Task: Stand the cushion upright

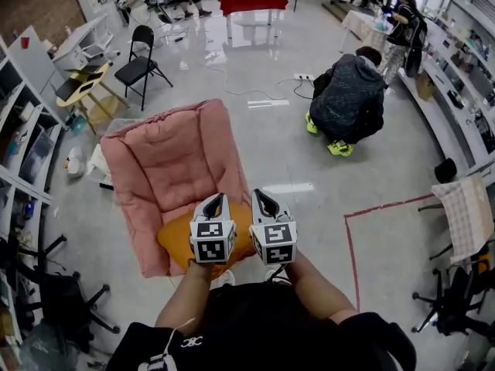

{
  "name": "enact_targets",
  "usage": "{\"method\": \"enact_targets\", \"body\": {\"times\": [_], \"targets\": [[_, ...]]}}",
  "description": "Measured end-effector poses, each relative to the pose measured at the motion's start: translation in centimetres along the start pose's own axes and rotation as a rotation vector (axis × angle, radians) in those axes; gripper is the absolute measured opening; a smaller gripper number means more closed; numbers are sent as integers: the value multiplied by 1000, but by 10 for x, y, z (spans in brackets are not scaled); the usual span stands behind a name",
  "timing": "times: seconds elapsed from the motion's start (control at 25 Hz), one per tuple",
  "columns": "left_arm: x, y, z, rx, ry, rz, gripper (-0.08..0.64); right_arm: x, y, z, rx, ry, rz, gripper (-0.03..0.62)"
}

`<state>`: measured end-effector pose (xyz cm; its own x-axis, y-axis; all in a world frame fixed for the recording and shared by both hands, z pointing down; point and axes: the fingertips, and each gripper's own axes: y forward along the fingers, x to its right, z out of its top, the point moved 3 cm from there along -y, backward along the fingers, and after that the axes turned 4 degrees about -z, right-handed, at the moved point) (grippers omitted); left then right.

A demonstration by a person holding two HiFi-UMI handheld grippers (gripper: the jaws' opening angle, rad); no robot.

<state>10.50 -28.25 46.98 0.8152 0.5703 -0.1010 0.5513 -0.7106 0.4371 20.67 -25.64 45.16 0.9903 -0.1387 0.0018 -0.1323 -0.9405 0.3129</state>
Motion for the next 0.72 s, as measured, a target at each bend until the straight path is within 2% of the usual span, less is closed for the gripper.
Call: {"method": "enact_targets", "body": {"times": [0.28,0.48,0.72], "targets": [[-32,-26,-19,-11,-65,145,-3,-35,19,-4,-21,-36,166,-3],[-55,-49,-48,-42,-133,249,-3,-62,27,-13,-47,-72,263,-3],[-58,-77,-84,-100,-201,316,-3,-87,25,-24,-75,-120,353,-3]]}}
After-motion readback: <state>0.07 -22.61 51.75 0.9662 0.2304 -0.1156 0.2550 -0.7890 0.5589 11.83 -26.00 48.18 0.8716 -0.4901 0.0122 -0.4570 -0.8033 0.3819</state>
